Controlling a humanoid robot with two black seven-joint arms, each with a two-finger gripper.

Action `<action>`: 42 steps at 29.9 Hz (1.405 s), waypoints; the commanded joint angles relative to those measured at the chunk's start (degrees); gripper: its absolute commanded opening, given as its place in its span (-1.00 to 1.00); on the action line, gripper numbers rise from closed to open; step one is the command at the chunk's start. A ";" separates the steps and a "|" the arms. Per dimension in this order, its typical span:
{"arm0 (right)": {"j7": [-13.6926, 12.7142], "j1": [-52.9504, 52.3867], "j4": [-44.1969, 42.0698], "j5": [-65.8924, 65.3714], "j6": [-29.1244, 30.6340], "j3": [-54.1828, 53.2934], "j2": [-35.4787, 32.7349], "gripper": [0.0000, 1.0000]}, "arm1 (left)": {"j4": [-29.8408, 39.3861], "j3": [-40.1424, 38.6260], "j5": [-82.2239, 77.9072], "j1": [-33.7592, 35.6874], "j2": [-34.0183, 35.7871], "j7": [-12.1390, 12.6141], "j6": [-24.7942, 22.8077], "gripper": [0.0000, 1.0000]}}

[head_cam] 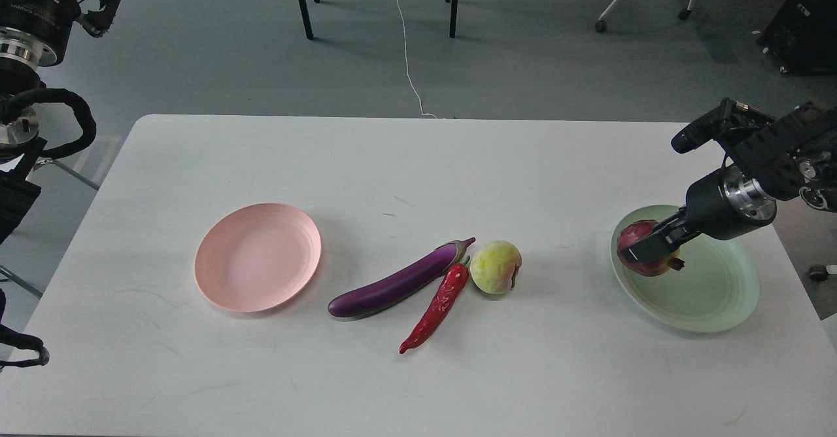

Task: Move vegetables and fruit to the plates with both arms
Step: 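Carry the red apple onto the pale green plate and release, then move the right gripper to the pale green fruit and grasp it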

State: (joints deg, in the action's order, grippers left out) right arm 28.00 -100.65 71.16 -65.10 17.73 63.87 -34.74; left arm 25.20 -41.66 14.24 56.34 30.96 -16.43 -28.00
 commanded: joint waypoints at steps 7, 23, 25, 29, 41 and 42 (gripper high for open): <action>0.00 10.38 -8.14 -4.25 -5.16 -0.06 -2.44 0.65 | 0.02 0.09 -0.17 0.00 -0.03 0.08 0.00 0.96; 0.00 4.50 -5.95 -3.90 -5.51 -2.42 -3.76 0.94 | 0.02 0.17 -0.26 0.00 0.06 0.08 0.00 0.96; 0.00 3.88 -4.55 -3.72 -5.34 -5.93 -2.54 0.94 | 0.02 0.26 -0.26 0.00 -0.03 0.08 0.00 0.96; 0.00 3.27 -3.13 -0.92 -4.90 -8.06 3.26 0.94 | 0.02 0.53 -0.26 0.00 -0.03 0.17 0.00 0.96; 0.00 3.53 -5.06 6.38 -8.50 -9.20 17.85 0.94 | 0.02 0.70 -0.53 0.00 1.12 0.17 0.00 0.96; 0.00 3.70 -5.06 6.74 -8.59 -9.20 18.47 0.94 | 0.02 0.70 -0.53 0.00 1.12 0.17 0.00 0.96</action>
State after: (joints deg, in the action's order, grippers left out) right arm 28.00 -97.35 66.25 -59.58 9.55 54.89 -18.41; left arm 25.22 -40.95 13.75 56.42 31.92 -16.25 -28.00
